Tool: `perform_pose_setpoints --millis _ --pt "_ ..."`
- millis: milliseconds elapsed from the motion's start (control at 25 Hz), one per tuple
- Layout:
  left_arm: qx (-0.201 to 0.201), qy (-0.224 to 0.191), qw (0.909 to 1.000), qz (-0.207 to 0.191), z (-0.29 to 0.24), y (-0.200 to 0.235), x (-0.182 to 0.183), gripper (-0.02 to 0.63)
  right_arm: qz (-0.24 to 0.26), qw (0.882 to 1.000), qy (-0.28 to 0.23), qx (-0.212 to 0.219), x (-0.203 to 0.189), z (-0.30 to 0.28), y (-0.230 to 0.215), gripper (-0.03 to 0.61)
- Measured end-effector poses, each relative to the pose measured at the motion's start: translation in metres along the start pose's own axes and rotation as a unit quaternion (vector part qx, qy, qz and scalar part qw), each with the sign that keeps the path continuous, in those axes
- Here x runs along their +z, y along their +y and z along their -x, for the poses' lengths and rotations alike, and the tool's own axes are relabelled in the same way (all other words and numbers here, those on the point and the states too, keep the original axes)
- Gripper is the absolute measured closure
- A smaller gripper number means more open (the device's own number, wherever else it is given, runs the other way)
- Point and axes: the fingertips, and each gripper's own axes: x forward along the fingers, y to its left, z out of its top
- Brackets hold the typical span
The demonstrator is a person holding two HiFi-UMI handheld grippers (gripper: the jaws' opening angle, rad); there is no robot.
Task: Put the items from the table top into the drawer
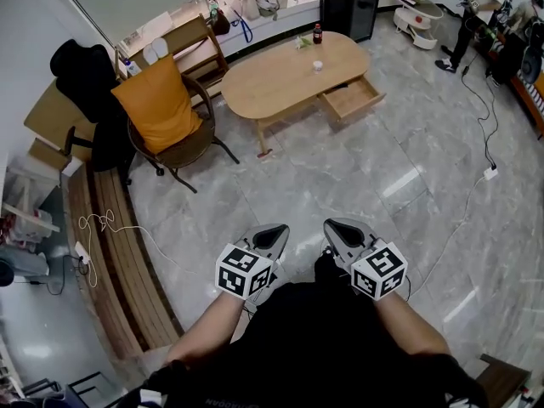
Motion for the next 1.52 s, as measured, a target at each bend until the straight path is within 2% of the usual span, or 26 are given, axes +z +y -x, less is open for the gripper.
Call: perform_pose_setpoints --millis 200,360,440,600,880,1080,1240,1520 --pt "0.005 -0.013 0.9996 -0.025 -0.063 0.011 0.069 0.609 0.007 1.000 -0.025 0.003 0.042 -0.013 -0.072 0.574" --pt "-0.006 -0.017 0.9988 -0.046 -0.109 0.004 0.116 0.609 -0.001 1.000 -0.029 -0.005 0.063 -0.008 -0.131 0.574" --pt "-0.003 -0.011 0.9986 -0.052 -0.130 0.007 0.127 0.609 0.001 0.999 -0.030 -0.013 0.070 -0.006 -0.159 0.574" --pt "-0.001 0.009 0.9994 -0.033 -0.163 0.015 0.133 0.609 -0.011 0.999 -0.033 -0.034 0.079 -0.003 -0.204 0.574" --pt "-0.018 0.025 0.9990 -0.033 -0.210 0.021 0.148 0.609 -0.054 0.997 -0.019 -0.052 0.064 -0.003 -0.248 0.574" --pt "-0.028 0.034 0.9985 -0.033 -0.244 0.047 0.163 0.609 -0.045 0.996 -0.023 -0.069 0.080 -0.018 -0.281 0.574" --pt "-0.046 0.029 0.9979 -0.035 -0.278 0.070 0.191 0.609 -0.046 0.994 -0.018 -0.095 0.094 -0.033 -0.319 0.574" --pt "-0.067 0.018 0.9966 -0.044 -0.335 0.132 0.261 0.609 -0.036 0.992 -0.007 -0.121 0.142 -0.088 -0.383 0.574"
